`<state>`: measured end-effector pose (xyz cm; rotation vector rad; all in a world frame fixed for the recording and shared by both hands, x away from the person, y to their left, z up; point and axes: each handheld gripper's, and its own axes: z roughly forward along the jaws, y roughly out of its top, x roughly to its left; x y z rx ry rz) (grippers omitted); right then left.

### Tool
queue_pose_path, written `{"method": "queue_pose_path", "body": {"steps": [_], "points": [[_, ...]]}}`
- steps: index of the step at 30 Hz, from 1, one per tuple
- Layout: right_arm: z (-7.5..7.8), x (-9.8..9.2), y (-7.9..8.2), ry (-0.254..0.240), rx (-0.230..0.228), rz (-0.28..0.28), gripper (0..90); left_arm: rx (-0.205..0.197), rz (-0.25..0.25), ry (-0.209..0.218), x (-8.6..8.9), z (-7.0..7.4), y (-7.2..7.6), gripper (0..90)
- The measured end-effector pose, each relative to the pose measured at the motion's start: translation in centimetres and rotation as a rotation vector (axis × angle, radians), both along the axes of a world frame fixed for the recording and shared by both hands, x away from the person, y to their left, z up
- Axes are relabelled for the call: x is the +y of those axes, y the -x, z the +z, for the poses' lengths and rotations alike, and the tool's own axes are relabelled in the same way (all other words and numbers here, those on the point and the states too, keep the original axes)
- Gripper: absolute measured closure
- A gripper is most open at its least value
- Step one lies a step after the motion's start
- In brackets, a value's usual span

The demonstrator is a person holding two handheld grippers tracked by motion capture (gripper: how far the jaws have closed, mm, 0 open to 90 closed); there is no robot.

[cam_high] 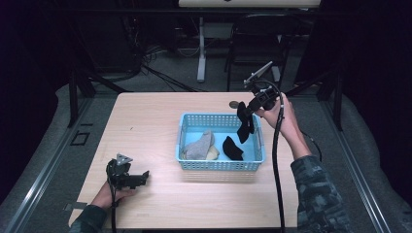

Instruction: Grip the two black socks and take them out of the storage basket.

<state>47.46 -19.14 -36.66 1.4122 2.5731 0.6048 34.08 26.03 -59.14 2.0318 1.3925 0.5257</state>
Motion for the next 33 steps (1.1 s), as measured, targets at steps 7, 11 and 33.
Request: {"method": "queue_pose_path", "body": {"steps": [7, 11, 33], "points": [[1.3, -0.5, 0.4, 0.001, -0.006, 0.003, 83.3, 0.000, 0.000, 0.000, 0.0, 0.0, 0.0, 0.4], [1.8, -0.8, 0.5, 0.003, -0.009, 0.001, 83.3, 0.000, 0.000, 0.000, 0.0, 0.0, 0.0, 0.3], [4.5, -5.3, 1.9, 0.012, -0.027, -0.064, 83.2, 0.000, 0.000, 0.000, 0.0, 0.0, 0.0, 0.3]]}}
